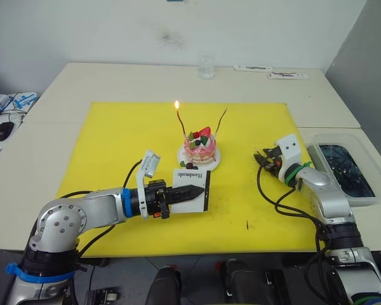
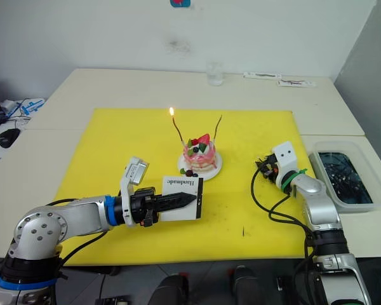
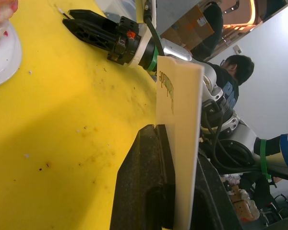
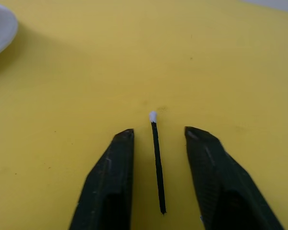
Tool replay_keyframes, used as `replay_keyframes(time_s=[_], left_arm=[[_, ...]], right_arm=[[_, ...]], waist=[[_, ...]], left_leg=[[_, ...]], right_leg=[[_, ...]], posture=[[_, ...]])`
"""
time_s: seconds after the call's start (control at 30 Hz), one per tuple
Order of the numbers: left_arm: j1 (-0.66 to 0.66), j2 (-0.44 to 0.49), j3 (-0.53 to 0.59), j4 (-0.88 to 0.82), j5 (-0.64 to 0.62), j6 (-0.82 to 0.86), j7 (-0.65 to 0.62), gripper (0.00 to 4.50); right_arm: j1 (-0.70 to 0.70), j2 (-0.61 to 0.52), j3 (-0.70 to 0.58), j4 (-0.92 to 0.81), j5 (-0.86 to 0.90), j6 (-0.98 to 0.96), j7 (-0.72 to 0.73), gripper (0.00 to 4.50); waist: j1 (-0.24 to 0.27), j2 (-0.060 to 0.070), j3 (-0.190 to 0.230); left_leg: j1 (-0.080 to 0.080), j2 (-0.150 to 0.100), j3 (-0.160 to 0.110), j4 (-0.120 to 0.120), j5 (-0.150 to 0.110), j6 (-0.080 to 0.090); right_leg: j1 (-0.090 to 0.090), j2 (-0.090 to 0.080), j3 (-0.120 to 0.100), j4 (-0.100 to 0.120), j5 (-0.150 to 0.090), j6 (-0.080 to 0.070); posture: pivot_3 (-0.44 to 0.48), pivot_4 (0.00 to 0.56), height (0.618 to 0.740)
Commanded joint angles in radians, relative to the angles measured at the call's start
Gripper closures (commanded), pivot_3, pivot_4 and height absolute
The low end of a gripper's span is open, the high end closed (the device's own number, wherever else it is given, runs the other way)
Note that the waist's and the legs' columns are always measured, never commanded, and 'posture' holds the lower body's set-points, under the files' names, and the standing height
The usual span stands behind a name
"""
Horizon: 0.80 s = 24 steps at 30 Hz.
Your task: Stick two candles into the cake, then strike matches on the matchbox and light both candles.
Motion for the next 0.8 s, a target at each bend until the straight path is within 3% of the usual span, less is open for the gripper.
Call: replay_keyframes(time_s=[0.03,0.07,0.53,0.8], left_arm=[[0.006,0.003,0.024,-0.036,-0.024,-0.007,0.002,4.50],[0.008,0.003,0.024,-0.037,-0.024,-0.008,0.002,4.50],[0.009,0.002,0.022,-0.030,-0.017,-0.013,0.011,4.50],[0.009,0.007,0.024,-0.031,-0.015,-0.011,0.004,4.50]], right_arm=[[-0.009,-0.017,-0.008,-0.023,-0.014,0.032,-0.019,4.25],[-0.009,-0.016,-0.009,-0.026,-0.012,0.037,-0.021,4.45],[0.014,-0.026,-0.015,-0.191,0.037,0.111,0.019,4.45],[0.180,-0.033,-0.013,-0.465,0.087,0.236,0.015,4.45]], waist=[[0.000,0.000,0.000],[0.000,0.000,0.000],[-0.001,0.000,0.000],[0.000,0.000,0.000]], left_leg=[[0.000,0.000,0.000,0.000,0.000,0.000],[0.000,0.000,0.000,0.000,0.000,0.000],[0.000,0.000,0.000,-0.001,0.000,0.000],[-0.001,0.000,-0.001,-0.002,0.000,0.000]], right_leg=[[0.000,0.000,0.000,0.000,0.000,0.000],[0.000,0.000,0.000,0.000,0.000,0.000],[-0.001,0.000,0.000,0.000,0.000,0.000],[-0.001,0.000,-0.001,0.000,-0.001,-0.001]], posture=[[0.000,0.150,0.740],[0.000,0.150,0.740],[0.000,0.150,0.740],[0.000,0.150,0.740]])
